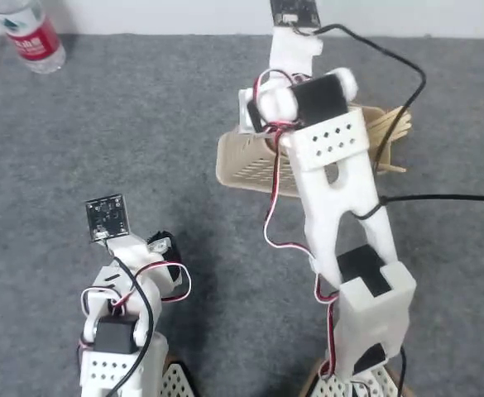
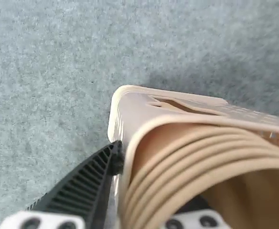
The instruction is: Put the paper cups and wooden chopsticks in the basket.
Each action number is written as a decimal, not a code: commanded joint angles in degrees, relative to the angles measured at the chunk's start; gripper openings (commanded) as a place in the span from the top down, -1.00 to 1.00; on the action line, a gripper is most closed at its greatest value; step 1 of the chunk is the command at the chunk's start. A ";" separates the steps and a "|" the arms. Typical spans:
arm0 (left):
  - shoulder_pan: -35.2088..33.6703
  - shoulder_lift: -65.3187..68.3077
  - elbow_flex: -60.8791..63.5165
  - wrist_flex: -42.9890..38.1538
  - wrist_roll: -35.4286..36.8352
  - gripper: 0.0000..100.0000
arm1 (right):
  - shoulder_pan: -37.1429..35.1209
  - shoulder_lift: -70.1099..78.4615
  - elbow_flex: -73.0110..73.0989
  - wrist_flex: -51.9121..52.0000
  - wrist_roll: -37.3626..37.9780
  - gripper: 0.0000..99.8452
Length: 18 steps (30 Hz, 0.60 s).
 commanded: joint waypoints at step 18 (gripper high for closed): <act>0.26 -0.62 -0.40 -0.18 -0.26 0.97 | -3.56 12.18 -8.09 -6.64 7.56 0.67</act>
